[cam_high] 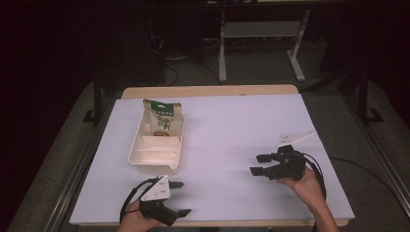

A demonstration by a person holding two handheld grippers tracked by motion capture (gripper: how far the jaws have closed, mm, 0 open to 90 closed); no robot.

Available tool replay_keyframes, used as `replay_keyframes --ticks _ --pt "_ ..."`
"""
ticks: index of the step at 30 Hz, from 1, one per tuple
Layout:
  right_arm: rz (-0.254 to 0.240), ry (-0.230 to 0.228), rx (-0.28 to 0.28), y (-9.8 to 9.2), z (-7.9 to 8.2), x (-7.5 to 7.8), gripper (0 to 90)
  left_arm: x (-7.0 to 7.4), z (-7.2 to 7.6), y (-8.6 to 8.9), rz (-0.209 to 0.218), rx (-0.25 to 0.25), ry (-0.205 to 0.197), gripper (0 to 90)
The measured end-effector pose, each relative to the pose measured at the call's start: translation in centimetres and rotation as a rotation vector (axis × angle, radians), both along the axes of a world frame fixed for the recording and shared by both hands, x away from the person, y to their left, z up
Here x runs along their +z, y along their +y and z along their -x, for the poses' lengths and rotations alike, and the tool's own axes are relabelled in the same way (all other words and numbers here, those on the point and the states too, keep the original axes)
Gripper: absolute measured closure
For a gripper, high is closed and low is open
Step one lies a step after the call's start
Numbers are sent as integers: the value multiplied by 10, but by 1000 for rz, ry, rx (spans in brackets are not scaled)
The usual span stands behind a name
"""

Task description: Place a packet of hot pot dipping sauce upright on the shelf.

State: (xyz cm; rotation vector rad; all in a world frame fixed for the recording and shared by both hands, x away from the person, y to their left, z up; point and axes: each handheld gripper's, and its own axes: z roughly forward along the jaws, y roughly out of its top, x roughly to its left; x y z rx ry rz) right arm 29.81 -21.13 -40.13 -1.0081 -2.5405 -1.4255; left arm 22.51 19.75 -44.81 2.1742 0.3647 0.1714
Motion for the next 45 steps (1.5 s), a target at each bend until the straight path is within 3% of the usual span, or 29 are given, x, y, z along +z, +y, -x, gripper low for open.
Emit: replay_keyframes --ticks 29,45 --pt "-14 18 -23 -23 30 -25 342 1 1 0 4 -1 -1 151" --pt "-10 6 -37 -27 56 -39 329 1 2 0 5 -3 -1 151"
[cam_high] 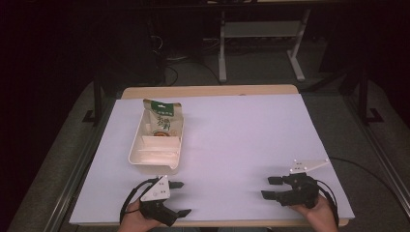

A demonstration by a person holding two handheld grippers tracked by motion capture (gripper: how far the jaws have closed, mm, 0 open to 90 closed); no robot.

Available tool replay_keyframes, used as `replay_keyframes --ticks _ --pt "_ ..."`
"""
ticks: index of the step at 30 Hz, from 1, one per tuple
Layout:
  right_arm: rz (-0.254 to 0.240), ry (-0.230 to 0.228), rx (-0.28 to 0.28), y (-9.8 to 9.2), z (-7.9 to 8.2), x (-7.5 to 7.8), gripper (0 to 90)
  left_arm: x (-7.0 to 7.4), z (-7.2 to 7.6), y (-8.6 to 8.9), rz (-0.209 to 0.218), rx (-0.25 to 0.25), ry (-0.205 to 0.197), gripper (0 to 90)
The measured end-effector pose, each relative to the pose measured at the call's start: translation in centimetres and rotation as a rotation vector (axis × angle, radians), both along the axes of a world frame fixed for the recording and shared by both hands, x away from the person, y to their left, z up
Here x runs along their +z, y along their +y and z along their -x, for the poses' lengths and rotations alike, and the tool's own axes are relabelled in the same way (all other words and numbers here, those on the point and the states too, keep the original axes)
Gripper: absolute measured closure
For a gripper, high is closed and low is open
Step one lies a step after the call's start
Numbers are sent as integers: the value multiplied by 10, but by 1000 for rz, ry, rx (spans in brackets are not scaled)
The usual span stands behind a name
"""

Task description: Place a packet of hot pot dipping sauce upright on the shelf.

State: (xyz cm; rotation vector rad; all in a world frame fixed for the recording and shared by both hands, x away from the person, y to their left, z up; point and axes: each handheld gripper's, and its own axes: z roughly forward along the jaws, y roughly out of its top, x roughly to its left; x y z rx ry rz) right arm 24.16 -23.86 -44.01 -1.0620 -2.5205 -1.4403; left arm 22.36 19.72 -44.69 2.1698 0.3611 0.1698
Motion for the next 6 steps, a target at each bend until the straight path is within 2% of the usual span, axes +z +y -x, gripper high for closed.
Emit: replay_keyframes --ticks 6 --pt "-6 -6 -14 2 10 -3 305 0 0 0 -1 -4 -1 152"
